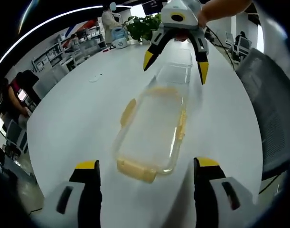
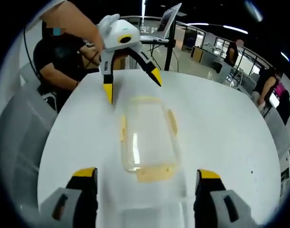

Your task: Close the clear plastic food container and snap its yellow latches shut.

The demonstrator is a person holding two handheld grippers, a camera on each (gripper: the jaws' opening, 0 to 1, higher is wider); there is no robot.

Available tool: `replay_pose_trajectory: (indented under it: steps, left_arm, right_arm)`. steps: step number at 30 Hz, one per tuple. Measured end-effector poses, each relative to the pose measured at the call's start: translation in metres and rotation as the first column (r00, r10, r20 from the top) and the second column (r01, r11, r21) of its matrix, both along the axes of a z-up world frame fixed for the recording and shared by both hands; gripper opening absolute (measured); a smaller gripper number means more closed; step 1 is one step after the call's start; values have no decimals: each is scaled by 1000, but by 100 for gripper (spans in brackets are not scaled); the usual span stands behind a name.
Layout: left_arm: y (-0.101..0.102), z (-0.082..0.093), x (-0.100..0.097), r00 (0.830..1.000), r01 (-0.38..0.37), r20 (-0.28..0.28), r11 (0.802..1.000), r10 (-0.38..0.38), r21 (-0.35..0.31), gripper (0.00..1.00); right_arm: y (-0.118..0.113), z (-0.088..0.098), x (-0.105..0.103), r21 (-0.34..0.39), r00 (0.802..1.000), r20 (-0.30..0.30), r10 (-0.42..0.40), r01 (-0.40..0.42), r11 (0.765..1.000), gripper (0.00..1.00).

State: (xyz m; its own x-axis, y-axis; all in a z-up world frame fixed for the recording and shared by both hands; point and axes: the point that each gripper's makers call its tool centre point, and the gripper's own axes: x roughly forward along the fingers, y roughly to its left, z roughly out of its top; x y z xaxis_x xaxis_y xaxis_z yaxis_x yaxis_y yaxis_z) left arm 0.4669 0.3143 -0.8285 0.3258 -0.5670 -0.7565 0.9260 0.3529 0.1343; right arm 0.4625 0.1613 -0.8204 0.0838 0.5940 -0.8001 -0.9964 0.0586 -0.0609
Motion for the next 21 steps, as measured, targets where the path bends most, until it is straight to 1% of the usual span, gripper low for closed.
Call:
replay_pose_trajectory:
  steps: [2,7,9,12,15,21]
  left_arm:
    - [2,-2,1,1000,28,6,999,-28,22,78]
    - [4,-6,4,998,60,-6,997,-60,44,78]
    - [5,-7,4,996,84,-10,995,-84,59,77]
    - [6,-9,6,995,103,-20,992,-102,67,77]
    - [8,-12,7,992,129,-21,988,-127,90,76]
    - [5,-15,7,985,172,-32,979,-169,108,76]
  right_arm:
    - [1,-1,0,-6,1000,-1,10,-10,1000,84]
    - [2,-6,3,-34,999,-6,40,-40,999,83]
    - [-1,-9,6,-61,998,3,58,-58,996,84]
    - [0,-9,9,-61,999,-8,52,-53,997,84]
    - [2,-11,12,-69,998,-4,58,-58,996,83]
    - [5,-18,10,-89,996,-29,80,-82,993,83]
